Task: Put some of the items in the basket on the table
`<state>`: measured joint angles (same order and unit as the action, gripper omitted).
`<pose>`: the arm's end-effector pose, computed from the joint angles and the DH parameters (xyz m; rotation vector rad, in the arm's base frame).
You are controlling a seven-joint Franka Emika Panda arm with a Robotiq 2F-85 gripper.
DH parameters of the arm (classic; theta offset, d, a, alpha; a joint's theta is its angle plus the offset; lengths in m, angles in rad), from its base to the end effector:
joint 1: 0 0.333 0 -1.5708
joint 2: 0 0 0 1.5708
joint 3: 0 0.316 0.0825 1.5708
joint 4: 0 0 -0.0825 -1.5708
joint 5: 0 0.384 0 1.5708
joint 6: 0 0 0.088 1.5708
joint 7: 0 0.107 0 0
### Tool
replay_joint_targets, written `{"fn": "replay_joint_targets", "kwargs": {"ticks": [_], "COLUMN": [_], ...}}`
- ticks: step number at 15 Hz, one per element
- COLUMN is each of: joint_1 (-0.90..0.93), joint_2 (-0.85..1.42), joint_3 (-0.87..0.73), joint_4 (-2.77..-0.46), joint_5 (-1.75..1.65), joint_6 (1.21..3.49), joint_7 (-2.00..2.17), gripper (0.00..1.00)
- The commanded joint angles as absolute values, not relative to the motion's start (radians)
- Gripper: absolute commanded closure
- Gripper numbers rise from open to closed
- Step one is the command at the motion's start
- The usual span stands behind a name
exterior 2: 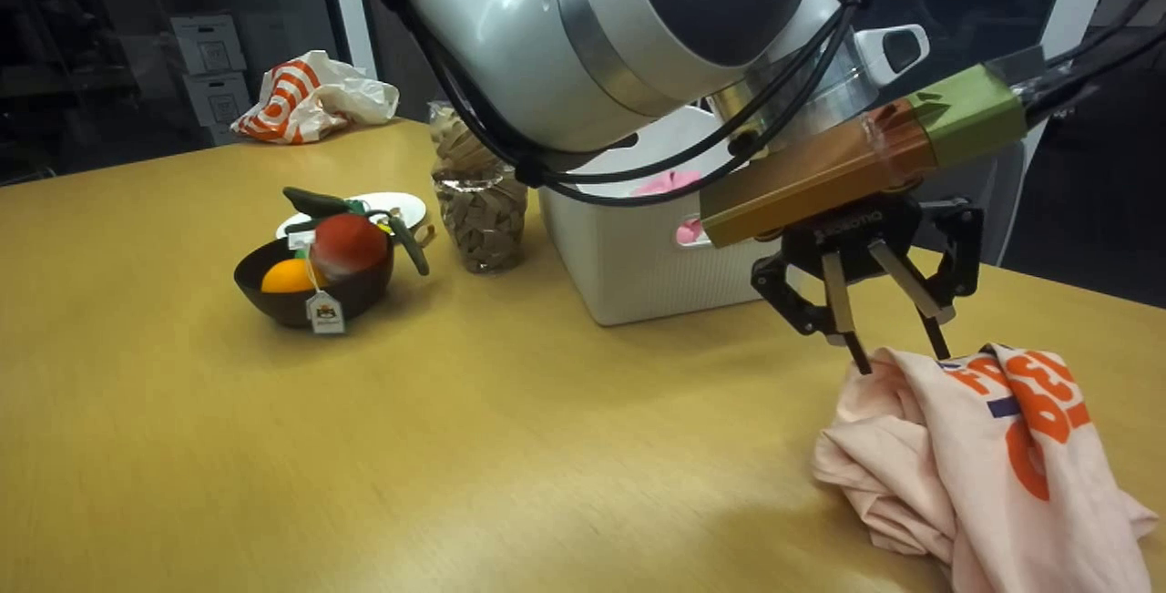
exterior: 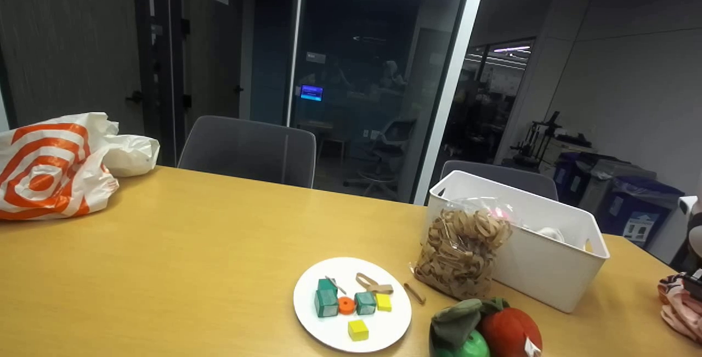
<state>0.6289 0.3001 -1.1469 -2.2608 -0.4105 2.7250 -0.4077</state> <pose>0.4998 -0.2554 0.3345 2.5442 0.3936 0.0514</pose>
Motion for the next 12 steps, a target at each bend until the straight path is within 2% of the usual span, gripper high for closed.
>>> {"fn": "replay_joint_targets", "kwargs": {"ticks": [1,4,6,7,9,12], "joint_1": [0.486,0.324,0.216,0.174,0.107,0.023], "joint_2": [0.262,0.292,0.306,0.303,0.309,0.3], "joint_3": [-1.003,-0.849,-0.748,-0.711,-0.657,-0.582], "joint_4": [-2.247,-2.237,-2.228,-2.225,-2.212,-2.202], "joint_5": [-0.49,-0.526,-0.53,-0.539,-0.58,-0.609], "joint_6": [2.722,2.754,2.767,2.775,2.802,2.804], "joint_7": [-0.345,-0.308,-0.288,-0.274,-0.251,-0.226], "gripper": [0.22,0.0,0.01,0.27,0.27,0.51]}}
